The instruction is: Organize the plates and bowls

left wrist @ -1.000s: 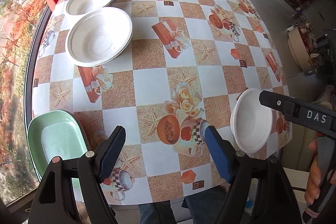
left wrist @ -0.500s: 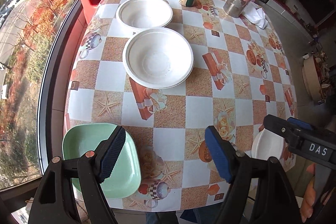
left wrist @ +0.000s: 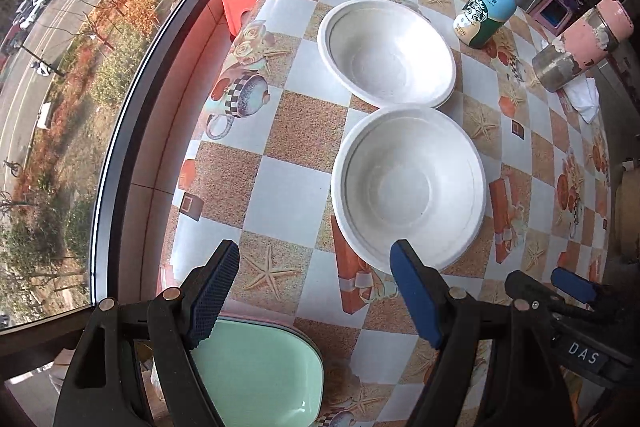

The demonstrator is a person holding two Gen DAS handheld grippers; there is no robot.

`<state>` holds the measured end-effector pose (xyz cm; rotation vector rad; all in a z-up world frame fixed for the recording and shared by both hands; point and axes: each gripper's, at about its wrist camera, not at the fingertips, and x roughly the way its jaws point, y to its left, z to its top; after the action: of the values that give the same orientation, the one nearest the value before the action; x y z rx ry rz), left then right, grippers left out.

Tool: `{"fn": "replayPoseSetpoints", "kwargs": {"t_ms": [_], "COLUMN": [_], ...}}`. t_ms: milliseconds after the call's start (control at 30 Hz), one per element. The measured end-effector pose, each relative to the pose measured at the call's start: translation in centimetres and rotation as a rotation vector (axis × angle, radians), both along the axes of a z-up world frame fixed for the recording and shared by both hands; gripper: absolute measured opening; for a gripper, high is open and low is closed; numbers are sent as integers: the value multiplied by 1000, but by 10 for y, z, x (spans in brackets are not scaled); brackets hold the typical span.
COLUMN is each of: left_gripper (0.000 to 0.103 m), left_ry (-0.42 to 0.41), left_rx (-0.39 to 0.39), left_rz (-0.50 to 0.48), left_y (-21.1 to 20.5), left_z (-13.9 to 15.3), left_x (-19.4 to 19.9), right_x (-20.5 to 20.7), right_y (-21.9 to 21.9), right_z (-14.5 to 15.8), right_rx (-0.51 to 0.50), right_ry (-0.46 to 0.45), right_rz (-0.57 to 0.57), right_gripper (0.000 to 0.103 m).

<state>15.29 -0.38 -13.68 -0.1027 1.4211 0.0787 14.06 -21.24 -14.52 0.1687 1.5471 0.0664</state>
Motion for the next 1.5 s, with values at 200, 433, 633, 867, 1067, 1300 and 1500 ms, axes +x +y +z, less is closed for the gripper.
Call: {"fn": "replayPoseSetpoints", "kwargs": {"t_ms": [200, 433, 633, 867, 1067, 1300, 1500], "left_gripper": [81, 81, 48, 23, 23, 23, 24], "left_ry": [52, 80, 130, 145, 167, 189, 206], "left_rx": [35, 74, 47, 23, 24, 55, 62], "left_rz": [15, -24, -51, -123, -177, -287, -336], "left_y": [-1, -4, -8, -24, -44, -81, -92], "left_z": [-29, -52, -68, -70, -66, -70, -72], "left_x": [33, 55, 59, 49, 24, -30, -79], "right_x": [42, 71, 76, 66, 42, -9, -65], "right_y": [13, 28, 40, 46, 32, 8, -5], "right_z": [-34, -58, -64, -72, -71, -71, -72], "right_rx": [-2, 24, 58, 141, 125, 90, 65], "right_ry": [39, 51, 37, 84, 109, 144, 160], "right_rz": [35, 54, 86, 88, 63, 36, 16], "right_gripper": [86, 86, 70, 13, 13, 15, 16]}}
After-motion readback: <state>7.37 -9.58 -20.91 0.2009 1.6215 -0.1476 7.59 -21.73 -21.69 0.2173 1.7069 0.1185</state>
